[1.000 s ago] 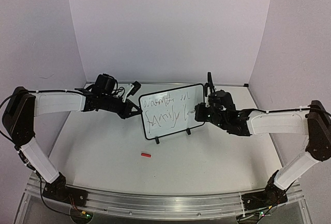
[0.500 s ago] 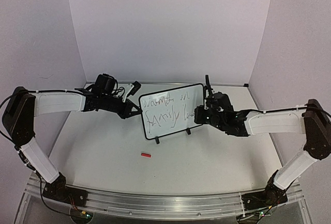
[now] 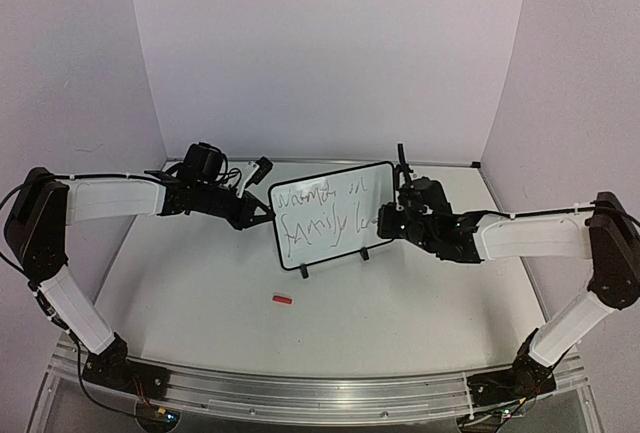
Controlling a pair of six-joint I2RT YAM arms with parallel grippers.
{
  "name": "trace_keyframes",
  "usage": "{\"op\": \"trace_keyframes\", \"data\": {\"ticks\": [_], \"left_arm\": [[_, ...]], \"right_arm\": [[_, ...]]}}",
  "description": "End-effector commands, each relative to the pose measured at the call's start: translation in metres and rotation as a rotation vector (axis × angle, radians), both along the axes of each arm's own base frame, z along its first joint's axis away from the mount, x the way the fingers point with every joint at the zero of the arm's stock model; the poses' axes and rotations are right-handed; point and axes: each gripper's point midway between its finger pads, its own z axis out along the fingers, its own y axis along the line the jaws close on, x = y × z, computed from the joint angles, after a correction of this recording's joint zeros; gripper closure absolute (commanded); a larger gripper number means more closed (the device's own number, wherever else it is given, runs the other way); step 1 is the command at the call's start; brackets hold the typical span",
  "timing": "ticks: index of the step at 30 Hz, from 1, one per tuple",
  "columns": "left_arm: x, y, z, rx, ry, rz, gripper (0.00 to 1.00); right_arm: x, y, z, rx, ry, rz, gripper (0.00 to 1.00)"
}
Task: Write a sentence on the whiteboard
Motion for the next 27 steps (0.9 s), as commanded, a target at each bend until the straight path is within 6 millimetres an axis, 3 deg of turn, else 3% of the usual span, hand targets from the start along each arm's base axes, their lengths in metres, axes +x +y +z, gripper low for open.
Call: {"op": "trace_keyframes", "data": {"ticks": [1, 18, 27], "left_arm": [[0.007, 0.007, -0.013, 0.076, -0.011, 0.025, 1.0], [0.007, 0.007, -0.012, 0.073, -0.012, 0.022, 1.0], [0.007, 0.008, -0.014, 0.076, -0.01, 0.024, 1.0]], "right_arm": [[0.009, 0.006, 0.045, 0.077, -0.09, 0.003, 1.0], [0.004, 0.011, 0.051, 0.111, -0.094, 0.037, 1.0], [-0.013, -0.019, 0.061, 0.118, -0.104, -0.027, 1.0]]}}
